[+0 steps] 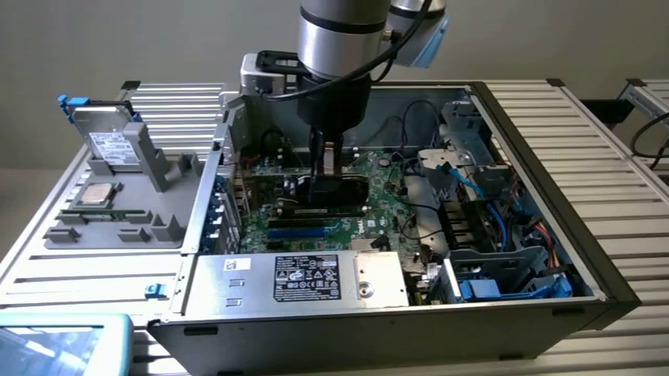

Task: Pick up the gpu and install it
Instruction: 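Insert the gpu into the slot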

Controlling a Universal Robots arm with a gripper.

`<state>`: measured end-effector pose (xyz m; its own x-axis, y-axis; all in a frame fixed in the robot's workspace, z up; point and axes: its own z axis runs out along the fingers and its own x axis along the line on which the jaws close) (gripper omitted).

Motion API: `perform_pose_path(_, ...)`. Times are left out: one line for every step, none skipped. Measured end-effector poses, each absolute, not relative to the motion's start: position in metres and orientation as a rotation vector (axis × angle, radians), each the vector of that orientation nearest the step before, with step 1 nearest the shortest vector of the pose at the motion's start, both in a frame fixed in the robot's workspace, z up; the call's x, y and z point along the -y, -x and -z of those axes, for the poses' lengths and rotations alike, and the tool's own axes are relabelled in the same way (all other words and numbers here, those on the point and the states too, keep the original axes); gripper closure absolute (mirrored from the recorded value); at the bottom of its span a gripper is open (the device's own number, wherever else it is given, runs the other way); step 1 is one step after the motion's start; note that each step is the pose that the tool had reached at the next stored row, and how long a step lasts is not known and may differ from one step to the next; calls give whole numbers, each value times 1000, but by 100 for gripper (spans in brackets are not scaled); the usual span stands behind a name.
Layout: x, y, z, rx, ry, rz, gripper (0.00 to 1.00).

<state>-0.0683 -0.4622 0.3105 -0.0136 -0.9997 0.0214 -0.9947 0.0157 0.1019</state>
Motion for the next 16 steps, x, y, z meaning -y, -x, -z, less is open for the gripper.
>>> perform_pose_path(462,69,-310,2173,-2141,83,72)
perform_pose_path(461,69,-310,2173,-2141,83,72)
perform_pose_path(462,69,-309,2173,-2141,83,72)
perform_pose_path(462,69,-309,2173,-2142,84,72)
perform_pose_path(462,69,-309,2174,-2143,86,72)
perform_pose_path(461,70,-308,2175,-2143,87,72)
perform_pose_path(462,70,-308,2175,-2144,89,72)
perform_pose_path(461,70,-307,2176,-2145,91,72)
perform_pose_path(461,70,-307,2177,-2145,92,72)
perform_pose_path(461,71,-306,2177,-2146,92,72)
perform_pose_path(461,71,-306,2177,-2146,93,72)
perform_pose_path(460,71,-306,2177,-2146,93,72)
perform_pose_path(459,71,-305,2177,-2146,93,72)
perform_pose_path(458,71,-305,2177,-2146,93,72)
perform_pose_path(457,72,-304,2177,-2146,93,72)
perform_pose_path(456,72,-304,2177,-2146,93,72)
